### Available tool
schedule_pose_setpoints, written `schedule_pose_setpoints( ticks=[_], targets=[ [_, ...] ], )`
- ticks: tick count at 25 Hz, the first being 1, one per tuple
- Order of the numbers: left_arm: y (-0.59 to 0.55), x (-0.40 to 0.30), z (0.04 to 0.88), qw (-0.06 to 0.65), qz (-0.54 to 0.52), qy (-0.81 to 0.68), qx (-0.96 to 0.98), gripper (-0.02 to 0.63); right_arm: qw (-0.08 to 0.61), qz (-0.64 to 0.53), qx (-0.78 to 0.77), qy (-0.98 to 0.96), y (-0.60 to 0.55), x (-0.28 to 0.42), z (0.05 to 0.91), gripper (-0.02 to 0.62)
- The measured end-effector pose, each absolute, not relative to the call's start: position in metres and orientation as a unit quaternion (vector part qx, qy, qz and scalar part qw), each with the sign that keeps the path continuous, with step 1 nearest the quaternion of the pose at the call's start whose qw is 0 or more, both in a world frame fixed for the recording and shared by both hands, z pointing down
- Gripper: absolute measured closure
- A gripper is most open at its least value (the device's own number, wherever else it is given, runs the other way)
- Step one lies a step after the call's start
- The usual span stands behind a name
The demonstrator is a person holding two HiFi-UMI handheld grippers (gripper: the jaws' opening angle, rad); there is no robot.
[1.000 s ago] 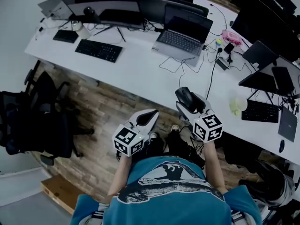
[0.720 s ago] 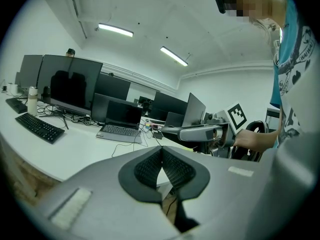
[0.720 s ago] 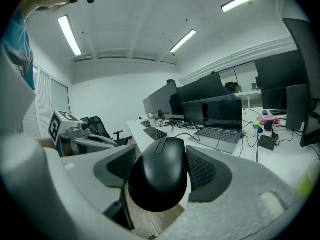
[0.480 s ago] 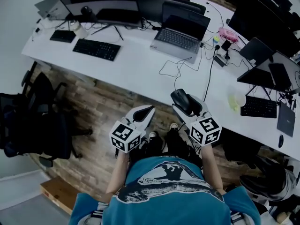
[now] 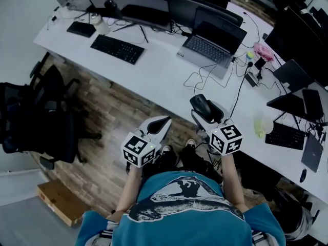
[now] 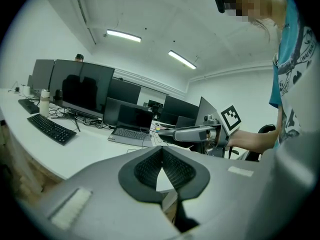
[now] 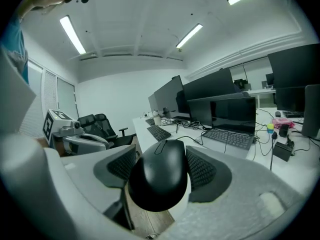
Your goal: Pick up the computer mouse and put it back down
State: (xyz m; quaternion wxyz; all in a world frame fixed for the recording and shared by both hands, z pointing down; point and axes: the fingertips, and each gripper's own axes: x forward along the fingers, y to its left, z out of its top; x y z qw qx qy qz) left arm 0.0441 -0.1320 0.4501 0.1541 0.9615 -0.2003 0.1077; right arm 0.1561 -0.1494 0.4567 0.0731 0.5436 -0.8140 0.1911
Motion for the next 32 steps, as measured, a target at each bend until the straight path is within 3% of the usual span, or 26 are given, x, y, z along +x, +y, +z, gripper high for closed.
schedule_pose_setpoints(
  ticks=[18,32],
  targets=[
    [-0.167,-0.029,0.454,0.183,0.09,-0.397,0.895,0.592,0.123,0.204,0.417,-0.877,-0.303,0.083,0.504,0.287],
    [-0.14,-0.099,0.453,0.201,0.093,-0.495,0.84,0.592,0.257,0.261,0.385,-0.847,-0.343,0.032,0.642,0.287]
  ],
)
